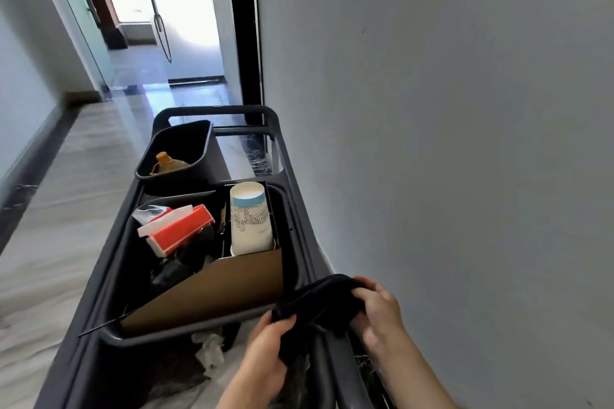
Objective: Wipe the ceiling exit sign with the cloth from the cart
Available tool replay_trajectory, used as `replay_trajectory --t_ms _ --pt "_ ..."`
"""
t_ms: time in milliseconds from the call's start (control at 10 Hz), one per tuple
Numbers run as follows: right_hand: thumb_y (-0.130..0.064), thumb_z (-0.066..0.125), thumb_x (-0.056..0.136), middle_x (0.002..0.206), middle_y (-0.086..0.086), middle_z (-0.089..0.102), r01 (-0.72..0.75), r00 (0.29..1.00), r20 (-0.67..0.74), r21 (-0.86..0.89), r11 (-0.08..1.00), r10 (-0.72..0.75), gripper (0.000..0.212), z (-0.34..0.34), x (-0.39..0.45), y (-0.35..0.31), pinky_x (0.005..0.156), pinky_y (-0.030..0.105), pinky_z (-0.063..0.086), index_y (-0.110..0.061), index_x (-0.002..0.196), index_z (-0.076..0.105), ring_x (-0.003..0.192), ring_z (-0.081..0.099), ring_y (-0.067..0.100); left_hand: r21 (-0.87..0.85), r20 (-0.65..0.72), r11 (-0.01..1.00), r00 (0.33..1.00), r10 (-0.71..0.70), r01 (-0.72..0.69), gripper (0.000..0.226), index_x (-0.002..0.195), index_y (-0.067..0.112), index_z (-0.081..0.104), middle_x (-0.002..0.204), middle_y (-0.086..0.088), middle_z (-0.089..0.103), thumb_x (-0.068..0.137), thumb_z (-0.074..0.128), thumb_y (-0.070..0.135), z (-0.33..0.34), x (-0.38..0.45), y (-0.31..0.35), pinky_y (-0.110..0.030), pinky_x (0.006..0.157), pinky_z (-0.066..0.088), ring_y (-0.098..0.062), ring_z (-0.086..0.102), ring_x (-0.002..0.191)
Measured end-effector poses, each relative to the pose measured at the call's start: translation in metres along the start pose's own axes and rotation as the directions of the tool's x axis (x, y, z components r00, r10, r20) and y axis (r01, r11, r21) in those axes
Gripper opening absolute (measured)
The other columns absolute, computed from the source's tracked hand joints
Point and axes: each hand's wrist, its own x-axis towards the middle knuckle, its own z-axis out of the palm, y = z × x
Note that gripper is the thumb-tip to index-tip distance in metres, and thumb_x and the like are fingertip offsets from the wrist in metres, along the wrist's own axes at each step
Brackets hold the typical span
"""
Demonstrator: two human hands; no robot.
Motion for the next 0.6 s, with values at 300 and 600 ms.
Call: replay_trajectory --t_ms 300,600 --pt "0.014 0.049 0.084 0.086 0.016 0.067 -0.037 0.999 -0.042 -0.204 0.978 0.029 0.028 -0.03 0.026 0.031 0.058 0.032 0.052 -0.008 0.086 0.066 0.07 0.063 0.026 0.167 -0.086 0.985 0.996 -0.026 0.04 0.025 0.099 0.005 0.07 0.081 -0.017 0.076 0.089 0.057 -0.014 -0.004 0.028 -0.021 -0.036 0.07 0.053 -0.032 0.069 0.08" --pt "-0.006 0.052 0.09 0.111 0.001 0.064 0.1 0.995 0.03 -0.268 0.958 -0.095 0.026 -0.042 0.011 0.018 0.073 0.025 0.047 -0.018 0.11 0.063 0.097 0.062 0.013 0.53 -0.12 0.834 0.96 0.253 -0.153 0.035 0.126 0.0 0.06 0.111 -0.01 0.066 0.092 0.067 0.004 -0.014 0.003 0.002 -0.031 0.096 0.043 -0.02 0.059 0.1"
